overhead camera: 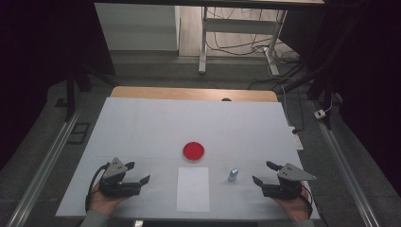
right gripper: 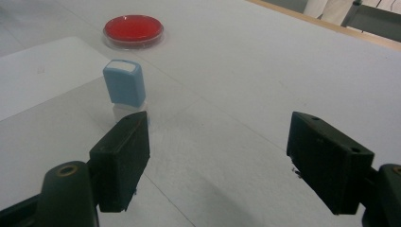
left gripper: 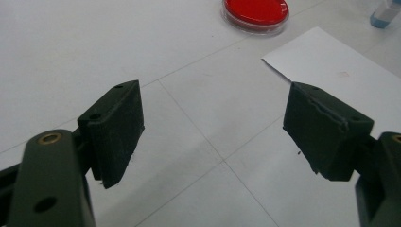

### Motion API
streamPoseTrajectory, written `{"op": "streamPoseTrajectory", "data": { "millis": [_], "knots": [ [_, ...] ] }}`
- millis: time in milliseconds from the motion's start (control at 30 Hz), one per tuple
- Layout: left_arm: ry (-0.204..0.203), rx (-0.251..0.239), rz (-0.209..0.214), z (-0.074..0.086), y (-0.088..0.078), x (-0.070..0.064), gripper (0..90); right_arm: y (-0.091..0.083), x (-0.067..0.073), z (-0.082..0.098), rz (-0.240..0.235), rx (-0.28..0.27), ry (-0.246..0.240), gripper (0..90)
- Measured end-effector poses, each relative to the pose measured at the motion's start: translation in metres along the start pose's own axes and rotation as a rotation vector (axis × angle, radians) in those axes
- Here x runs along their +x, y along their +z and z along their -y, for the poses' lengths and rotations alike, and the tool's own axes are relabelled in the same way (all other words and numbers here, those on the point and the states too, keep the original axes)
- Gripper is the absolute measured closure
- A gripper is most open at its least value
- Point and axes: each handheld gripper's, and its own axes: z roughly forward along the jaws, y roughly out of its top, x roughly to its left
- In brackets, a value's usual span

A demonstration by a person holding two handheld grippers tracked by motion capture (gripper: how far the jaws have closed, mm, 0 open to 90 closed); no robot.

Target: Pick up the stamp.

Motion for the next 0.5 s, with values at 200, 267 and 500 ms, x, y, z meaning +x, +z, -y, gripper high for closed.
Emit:
{"op": "streamPoseTrajectory", "data": {
  "millis": [200,267,500],
  "knots": [
    [-0.004,-0.006,-0.002,-0.0017,-0.0001,0.0035,21.2,0.0004,-0.0021,0.0013,-0.004,0.000,0.002,22.9],
    [-0.004,-0.005,-0.004,-0.0015,0.0002,0.0053,21.3,0.0003,-0.0019,0.0009,-0.003,-0.005,0.007,23.2],
    [-0.004,-0.014,-0.011,-0.0004,-0.0014,0.0069,21.2,-0.0020,-0.0036,0.0015,-0.003,-0.018,0.033,24.5]
  ]
}}
